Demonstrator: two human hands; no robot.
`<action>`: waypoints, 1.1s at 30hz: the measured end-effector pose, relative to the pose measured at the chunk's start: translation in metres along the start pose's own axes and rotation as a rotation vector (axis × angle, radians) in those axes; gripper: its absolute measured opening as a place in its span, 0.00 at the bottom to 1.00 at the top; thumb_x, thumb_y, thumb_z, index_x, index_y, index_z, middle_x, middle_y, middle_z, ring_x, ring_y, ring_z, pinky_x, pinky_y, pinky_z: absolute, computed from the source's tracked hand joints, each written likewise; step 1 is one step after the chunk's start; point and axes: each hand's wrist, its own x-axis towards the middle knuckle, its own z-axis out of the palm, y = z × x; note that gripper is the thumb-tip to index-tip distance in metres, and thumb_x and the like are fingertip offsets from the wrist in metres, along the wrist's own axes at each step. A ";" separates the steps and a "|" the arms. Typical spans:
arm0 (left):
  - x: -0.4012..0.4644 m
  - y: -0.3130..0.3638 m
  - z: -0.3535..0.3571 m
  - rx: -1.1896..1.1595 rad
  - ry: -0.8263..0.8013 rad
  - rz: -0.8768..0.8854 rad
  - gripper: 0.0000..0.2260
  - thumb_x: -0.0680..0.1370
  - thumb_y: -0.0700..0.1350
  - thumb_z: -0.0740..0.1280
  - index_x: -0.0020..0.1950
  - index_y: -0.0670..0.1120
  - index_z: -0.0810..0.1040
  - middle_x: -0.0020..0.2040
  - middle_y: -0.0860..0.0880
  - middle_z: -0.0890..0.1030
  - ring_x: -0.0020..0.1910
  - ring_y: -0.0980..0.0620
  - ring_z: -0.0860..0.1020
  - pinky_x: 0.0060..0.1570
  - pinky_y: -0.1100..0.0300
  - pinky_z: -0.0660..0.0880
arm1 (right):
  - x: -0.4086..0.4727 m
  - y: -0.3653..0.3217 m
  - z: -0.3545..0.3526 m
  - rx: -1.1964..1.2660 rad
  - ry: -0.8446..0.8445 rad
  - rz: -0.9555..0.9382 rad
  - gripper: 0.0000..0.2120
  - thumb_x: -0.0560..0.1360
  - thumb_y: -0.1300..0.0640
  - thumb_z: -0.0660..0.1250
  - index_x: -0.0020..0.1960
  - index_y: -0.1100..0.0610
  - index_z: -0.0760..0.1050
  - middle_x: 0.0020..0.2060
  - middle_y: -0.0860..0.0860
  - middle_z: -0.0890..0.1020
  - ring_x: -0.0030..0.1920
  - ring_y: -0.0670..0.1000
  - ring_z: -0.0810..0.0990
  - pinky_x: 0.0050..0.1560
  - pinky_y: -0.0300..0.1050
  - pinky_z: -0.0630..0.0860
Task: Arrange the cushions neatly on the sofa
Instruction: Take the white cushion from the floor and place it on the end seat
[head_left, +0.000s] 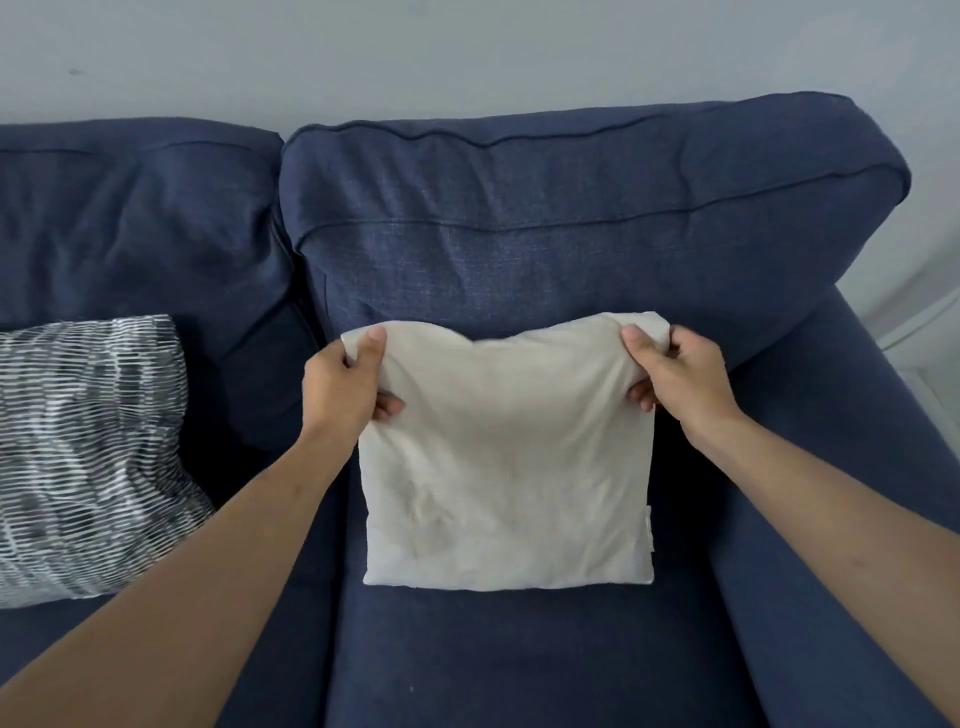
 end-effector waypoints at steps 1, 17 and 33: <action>0.002 -0.001 -0.002 0.006 0.034 0.012 0.19 0.83 0.61 0.67 0.56 0.45 0.81 0.32 0.43 0.86 0.30 0.46 0.87 0.36 0.53 0.85 | 0.004 -0.001 0.001 0.007 0.028 0.001 0.22 0.79 0.43 0.75 0.52 0.63 0.80 0.34 0.57 0.84 0.26 0.50 0.82 0.27 0.45 0.78; -0.056 -0.021 0.064 0.622 0.123 0.916 0.24 0.89 0.49 0.57 0.84 0.44 0.66 0.86 0.44 0.62 0.85 0.42 0.60 0.83 0.42 0.59 | -0.060 0.016 0.071 -0.768 0.131 -0.872 0.29 0.86 0.52 0.63 0.84 0.60 0.62 0.85 0.58 0.60 0.85 0.61 0.57 0.83 0.65 0.54; -0.045 -0.081 0.061 0.677 0.252 0.766 0.30 0.89 0.54 0.50 0.87 0.38 0.52 0.88 0.39 0.51 0.88 0.39 0.49 0.84 0.34 0.47 | -0.058 0.066 0.074 -0.865 0.325 -0.766 0.33 0.88 0.45 0.52 0.86 0.64 0.51 0.86 0.64 0.51 0.86 0.65 0.48 0.81 0.75 0.47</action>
